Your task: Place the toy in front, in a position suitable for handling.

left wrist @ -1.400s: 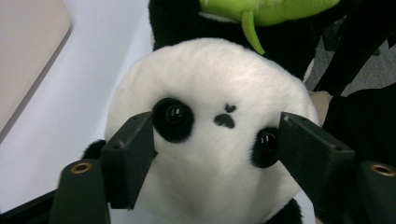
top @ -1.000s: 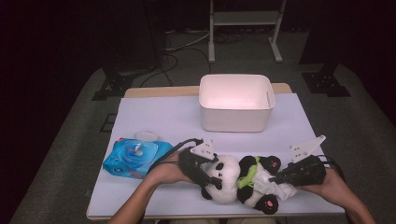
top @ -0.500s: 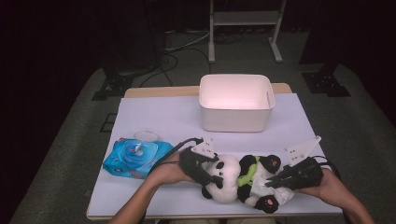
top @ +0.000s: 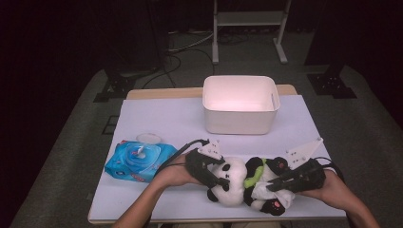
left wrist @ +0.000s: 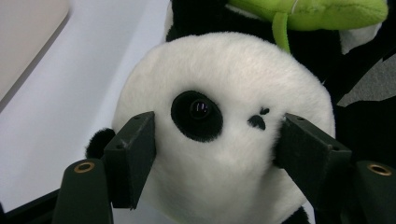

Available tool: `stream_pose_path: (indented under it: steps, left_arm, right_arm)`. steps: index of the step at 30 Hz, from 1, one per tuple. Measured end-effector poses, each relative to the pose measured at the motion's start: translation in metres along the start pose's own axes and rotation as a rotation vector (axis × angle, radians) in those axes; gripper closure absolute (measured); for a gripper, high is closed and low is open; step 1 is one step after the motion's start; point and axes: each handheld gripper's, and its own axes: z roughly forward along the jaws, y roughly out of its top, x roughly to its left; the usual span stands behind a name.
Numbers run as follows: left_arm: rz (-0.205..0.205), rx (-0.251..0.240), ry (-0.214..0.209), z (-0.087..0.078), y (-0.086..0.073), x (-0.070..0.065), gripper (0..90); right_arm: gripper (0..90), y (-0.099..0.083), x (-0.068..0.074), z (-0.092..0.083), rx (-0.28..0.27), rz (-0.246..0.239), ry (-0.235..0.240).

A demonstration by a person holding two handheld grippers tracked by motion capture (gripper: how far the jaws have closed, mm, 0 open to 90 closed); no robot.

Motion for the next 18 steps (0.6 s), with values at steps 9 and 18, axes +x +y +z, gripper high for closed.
stream_pose_path:
  steps: [9,18]
  left_arm:
    - [0.032,-0.01,-0.009,0.006,0.003,-0.01,30.2]
    - [0.051,-0.026,-0.006,0.006,0.002,-0.014,28.5]
  right_arm:
    - [85.5,0.018,-0.017,-0.011,-0.017,0.01,-0.095]
    - [85.6,0.026,-0.018,0.001,0.024,-0.021,-0.125]
